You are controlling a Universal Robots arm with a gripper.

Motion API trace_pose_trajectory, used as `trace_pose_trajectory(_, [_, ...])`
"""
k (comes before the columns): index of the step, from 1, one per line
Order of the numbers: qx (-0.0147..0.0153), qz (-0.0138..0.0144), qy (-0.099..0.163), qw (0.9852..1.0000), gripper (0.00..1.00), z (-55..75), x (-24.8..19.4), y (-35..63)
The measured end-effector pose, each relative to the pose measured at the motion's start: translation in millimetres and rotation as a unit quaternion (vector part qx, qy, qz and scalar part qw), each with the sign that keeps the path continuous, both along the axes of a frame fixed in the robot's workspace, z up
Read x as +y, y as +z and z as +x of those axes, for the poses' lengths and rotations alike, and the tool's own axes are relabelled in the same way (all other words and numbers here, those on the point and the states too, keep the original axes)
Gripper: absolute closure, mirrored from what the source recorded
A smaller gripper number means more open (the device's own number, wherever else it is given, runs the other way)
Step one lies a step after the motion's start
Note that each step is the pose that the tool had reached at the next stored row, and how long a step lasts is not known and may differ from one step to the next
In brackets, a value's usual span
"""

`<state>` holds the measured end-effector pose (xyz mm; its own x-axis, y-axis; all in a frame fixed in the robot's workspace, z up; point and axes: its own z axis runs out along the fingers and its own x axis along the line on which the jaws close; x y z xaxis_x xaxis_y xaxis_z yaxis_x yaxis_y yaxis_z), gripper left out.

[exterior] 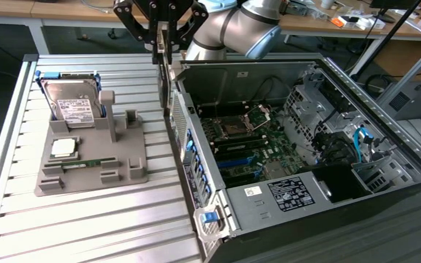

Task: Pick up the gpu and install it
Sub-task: 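Pick up the gpu and move the gpu toward the slot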

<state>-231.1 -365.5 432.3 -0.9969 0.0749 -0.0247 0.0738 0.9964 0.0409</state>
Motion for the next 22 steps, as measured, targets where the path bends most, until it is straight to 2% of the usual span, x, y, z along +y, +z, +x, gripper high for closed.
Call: trace_pose_trajectory(22, [0.0,0.0,0.0,1.0,0.73,14.8,0.0,0.0])
